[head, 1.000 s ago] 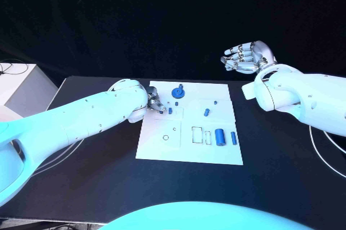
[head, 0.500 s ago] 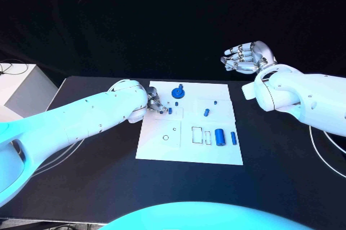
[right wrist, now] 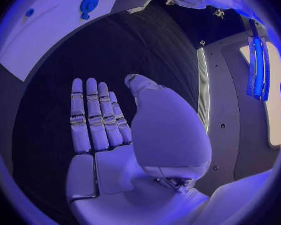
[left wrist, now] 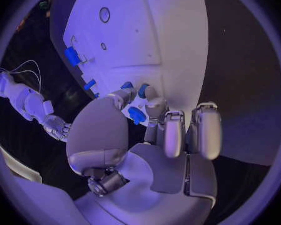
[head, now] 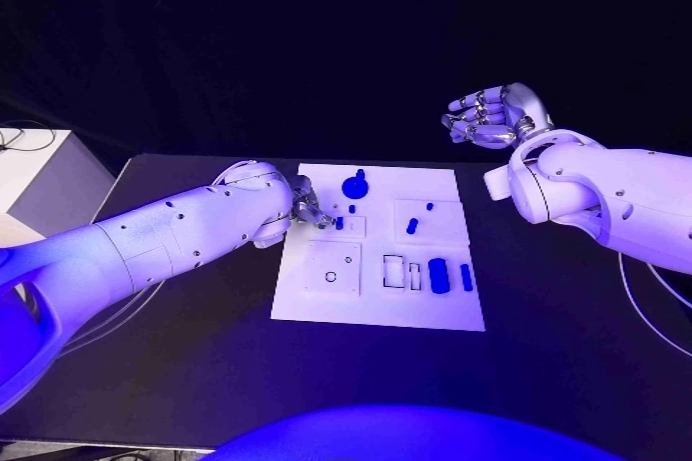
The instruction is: Assemble the parts on the task board
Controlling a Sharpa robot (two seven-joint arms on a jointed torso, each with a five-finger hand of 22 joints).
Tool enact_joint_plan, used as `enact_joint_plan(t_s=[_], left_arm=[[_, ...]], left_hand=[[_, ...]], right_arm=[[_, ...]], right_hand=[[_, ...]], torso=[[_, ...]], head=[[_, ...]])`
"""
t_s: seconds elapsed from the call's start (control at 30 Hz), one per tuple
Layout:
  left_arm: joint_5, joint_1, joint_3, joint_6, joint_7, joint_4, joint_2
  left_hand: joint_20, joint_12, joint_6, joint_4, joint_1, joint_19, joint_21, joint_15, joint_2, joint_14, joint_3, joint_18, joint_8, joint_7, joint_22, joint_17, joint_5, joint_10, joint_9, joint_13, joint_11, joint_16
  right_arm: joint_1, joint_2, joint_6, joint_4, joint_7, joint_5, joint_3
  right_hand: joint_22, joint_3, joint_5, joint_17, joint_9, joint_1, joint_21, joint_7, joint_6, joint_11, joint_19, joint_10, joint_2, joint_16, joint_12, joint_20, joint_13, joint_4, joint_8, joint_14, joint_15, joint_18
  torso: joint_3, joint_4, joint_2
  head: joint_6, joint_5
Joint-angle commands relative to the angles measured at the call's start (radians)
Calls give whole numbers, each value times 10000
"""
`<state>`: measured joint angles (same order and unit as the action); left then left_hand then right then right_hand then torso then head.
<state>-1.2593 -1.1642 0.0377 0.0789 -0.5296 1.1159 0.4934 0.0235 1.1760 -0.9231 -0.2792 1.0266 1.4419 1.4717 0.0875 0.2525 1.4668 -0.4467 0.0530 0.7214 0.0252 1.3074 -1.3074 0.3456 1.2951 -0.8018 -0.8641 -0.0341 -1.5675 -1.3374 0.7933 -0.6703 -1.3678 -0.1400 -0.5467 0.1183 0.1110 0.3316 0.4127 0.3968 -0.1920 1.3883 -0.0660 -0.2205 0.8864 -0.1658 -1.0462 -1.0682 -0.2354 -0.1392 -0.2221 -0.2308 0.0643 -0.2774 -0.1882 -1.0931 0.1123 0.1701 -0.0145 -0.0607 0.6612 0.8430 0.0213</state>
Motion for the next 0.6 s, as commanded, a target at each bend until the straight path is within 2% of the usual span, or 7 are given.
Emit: enact_joint_plan(t_s=[0.03, 0.13, 0.4, 0.6], left_arm=[[-113, 69, -33, 397, -10, 54, 92], [-155, 68, -20, 387, -11, 128, 180], [-183, 66, 3, 250, -3, 322, 336], [-147, 66, 8, 203, 6, 421, 410]], left_hand=[[22, -41, 54, -119, 90, -38, -46, -22, -88, 1040, 356, -29, -38, 107, 553, -2634, -525, -84, 11, 47, 19, -33], [30, -51, 55, -135, 1, -29, -42, -30, -170, 1040, 523, -32, -41, 114, 567, -2634, -648, -101, 13, 75, 27, -33], [33, -114, 58, -137, -60, -22, -38, -31, -206, 1040, 661, -34, -28, 112, 578, -2634, -721, -150, 4, 211, 26, -33], [35, -116, 92, -124, -73, -22, -41, -29, -225, 1040, 1010, -33, -6, 102, 579, -2634, -881, -169, -13, 249, 21, -33]], right_arm=[[4, 7, 130, -10, -94, -44, -3], [7, 10, 129, -9, -94, -44, -3], [17, 21, 125, -9, -90, -44, -3], [22, 21, 133, -8, -82, -44, -2]], right_hand=[[-14, 20, 36, -8, 16, -86, -11, -124, -25, 4, 90, 58, -20, 33, 31, 3, -4, -1, 61, 4, 62, 142], [-14, 20, 36, -8, 16, -86, -11, -124, -25, 4, 90, 58, -20, 33, 31, 3, -4, -1, 61, 4, 62, 142], [-27, 18, 72, -16, 18, -90, -12, -124, -26, 2, 93, 59, -21, 43, 34, 1, -4, -1, 64, 5, 63, 142], [-30, 16, 78, -18, 18, -92, -12, -125, -27, 2, 94, 60, -23, 45, 34, 0, -4, -1, 65, 6, 64, 142]], torso=[[-4, -5, -6], [-5, -3, -9], [-9, -12, -5], [-9, -11, -1]], head=[[-4, -22], [-3, -22], [-26, -15], [-28, -11]])
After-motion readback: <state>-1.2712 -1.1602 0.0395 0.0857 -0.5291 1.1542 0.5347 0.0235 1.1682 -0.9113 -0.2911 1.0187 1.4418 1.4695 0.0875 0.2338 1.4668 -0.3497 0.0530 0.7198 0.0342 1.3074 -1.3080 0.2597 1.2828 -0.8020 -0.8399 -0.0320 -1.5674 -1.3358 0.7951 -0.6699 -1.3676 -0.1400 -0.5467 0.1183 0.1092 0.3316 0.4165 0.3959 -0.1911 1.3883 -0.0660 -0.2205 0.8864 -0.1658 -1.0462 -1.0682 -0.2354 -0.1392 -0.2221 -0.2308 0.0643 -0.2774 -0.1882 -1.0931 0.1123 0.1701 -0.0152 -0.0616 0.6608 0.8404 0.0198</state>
